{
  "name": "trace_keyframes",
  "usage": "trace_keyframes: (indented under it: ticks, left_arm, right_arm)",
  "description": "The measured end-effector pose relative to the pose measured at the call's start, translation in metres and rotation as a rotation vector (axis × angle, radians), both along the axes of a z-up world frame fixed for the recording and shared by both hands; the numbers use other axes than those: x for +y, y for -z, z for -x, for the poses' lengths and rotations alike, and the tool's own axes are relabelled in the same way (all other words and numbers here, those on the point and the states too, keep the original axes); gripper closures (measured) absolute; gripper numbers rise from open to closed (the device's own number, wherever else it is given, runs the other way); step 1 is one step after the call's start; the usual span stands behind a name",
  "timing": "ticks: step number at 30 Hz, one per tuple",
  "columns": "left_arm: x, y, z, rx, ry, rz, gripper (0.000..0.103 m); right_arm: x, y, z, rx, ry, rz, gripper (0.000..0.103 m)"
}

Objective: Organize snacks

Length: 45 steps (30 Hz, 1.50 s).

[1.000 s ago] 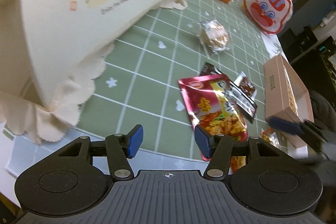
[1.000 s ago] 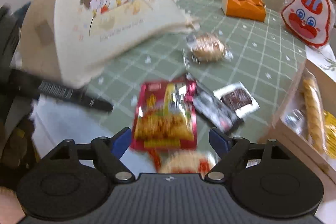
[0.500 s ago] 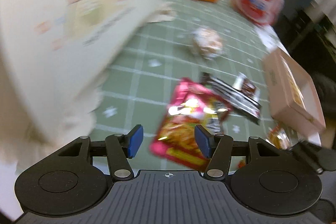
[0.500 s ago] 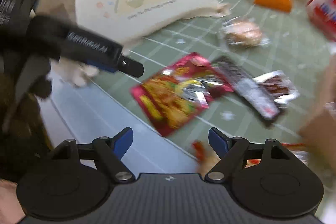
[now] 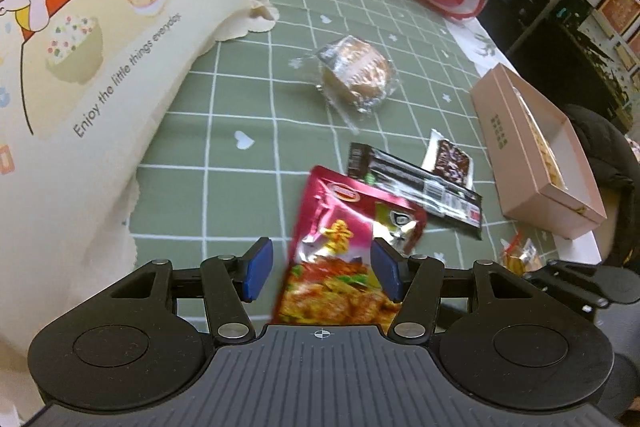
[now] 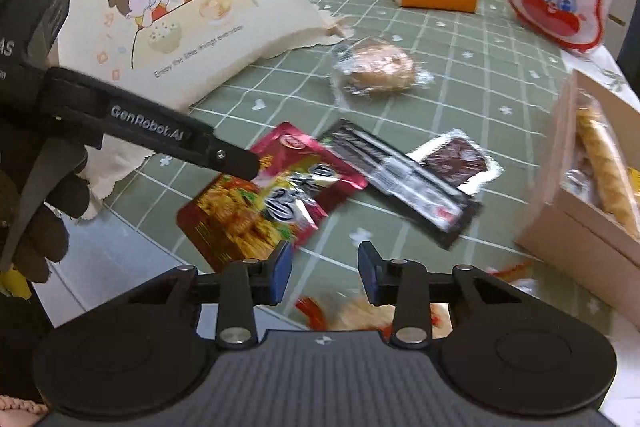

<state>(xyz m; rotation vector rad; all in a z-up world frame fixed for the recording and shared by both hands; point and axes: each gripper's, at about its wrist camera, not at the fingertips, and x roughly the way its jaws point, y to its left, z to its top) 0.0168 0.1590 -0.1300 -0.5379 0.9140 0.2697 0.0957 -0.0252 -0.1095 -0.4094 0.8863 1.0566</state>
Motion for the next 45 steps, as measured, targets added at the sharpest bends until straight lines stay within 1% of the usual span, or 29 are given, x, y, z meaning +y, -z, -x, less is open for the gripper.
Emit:
trace_keyframes:
  ticks: [3,6,9,11,12,15,18,20,21,23,25,26,28,29,30,35,36,38,39,40,41,43,45]
  left_arm:
    - [0.009,0.004,-0.001,0.007,0.024,0.013,0.043]
    - [0.016,0.011,-0.004,0.021,0.068,0.062,0.043]
    - [0.016,0.012,-0.01,0.0,0.105,0.077,0.043]
    - [0.015,0.014,-0.017,-0.02,0.132,0.107,0.043]
    - [0.014,0.016,-0.02,-0.033,0.15,0.124,0.039]
    - [0.009,0.016,-0.029,-0.049,0.194,0.125,0.039]
    - [0.001,0.005,-0.028,-0.049,0.218,0.158,0.041]
    - [-0.01,-0.014,-0.02,-0.088,0.259,0.169,0.042]
    - [-0.015,-0.022,-0.017,-0.103,0.283,0.175,0.044]
    - [-0.025,-0.028,-0.019,-0.102,0.305,0.185,0.05]
    - [-0.032,-0.021,-0.03,-0.089,0.317,0.191,0.05]
    - [-0.034,-0.012,-0.038,-0.068,0.319,0.213,0.05]
    - [-0.038,0.006,-0.052,-0.041,0.313,0.277,0.053]
    - [-0.041,0.011,-0.057,-0.032,0.302,0.277,0.063]
    - [-0.045,0.012,-0.06,-0.03,0.294,0.26,0.069]
    - [-0.056,0.006,-0.061,-0.046,0.282,0.21,0.072]
    - [-0.055,0.006,-0.059,-0.046,0.27,0.209,0.075]
    - [-0.051,0.005,-0.055,-0.042,0.226,0.234,0.077]
    - [-0.05,0.004,-0.052,-0.042,0.203,0.248,0.078]
    - [-0.05,0.001,-0.047,-0.043,0.186,0.246,0.078]
    - [-0.051,-0.002,-0.043,-0.047,0.176,0.231,0.078]
    - [-0.054,-0.006,-0.03,-0.061,0.163,0.211,0.078]
    - [-0.057,-0.005,-0.017,-0.066,0.147,0.235,0.078]
  right_arm:
    - [0.017,0.011,0.007,-0.005,-0.008,0.028,0.067]
    - [0.023,0.017,0.01,-0.02,-0.005,0.05,0.067]
    - [0.024,0.018,0.009,-0.017,0.002,0.045,0.067]
    - [0.024,0.019,0.01,-0.027,0.002,0.045,0.067]
    - [0.024,0.019,0.011,-0.034,0.002,0.044,0.067]
    - [0.023,0.021,0.013,-0.054,0.0,0.042,0.067]
    - [0.019,0.02,0.012,-0.053,0.012,0.039,0.067]
    - [0.015,0.02,0.01,-0.053,0.027,0.04,0.067]
    - [0.012,0.019,0.008,-0.047,0.032,0.034,0.067]
    - [0.005,0.017,0.006,-0.033,0.034,0.02,0.067]
    - [0.001,0.017,0.006,-0.037,0.027,0.019,0.067]
    - [0.0,0.018,0.006,-0.046,0.022,0.024,0.067]
    - [-0.002,0.019,0.007,-0.064,0.012,0.027,0.067]
    - [-0.002,0.019,0.007,-0.069,0.006,0.028,0.067]
    - [-0.003,0.02,0.006,-0.071,-0.001,0.031,0.066]
    - [-0.011,0.022,0.007,-0.083,-0.009,0.028,0.066]
    - [-0.014,0.022,0.007,-0.081,-0.009,0.027,0.067]
    - [-0.021,0.016,0.01,-0.081,-0.008,0.024,0.066]
    - [-0.028,0.01,0.012,-0.076,-0.01,0.009,0.064]
    - [-0.036,0.003,0.012,-0.069,-0.012,-0.01,0.056]
    - [-0.047,-0.005,0.013,-0.067,-0.011,-0.034,0.043]
    - [-0.07,-0.018,0.014,-0.084,0.01,-0.069,0.031]
    - [-0.091,-0.025,0.014,-0.101,0.047,-0.074,0.03]
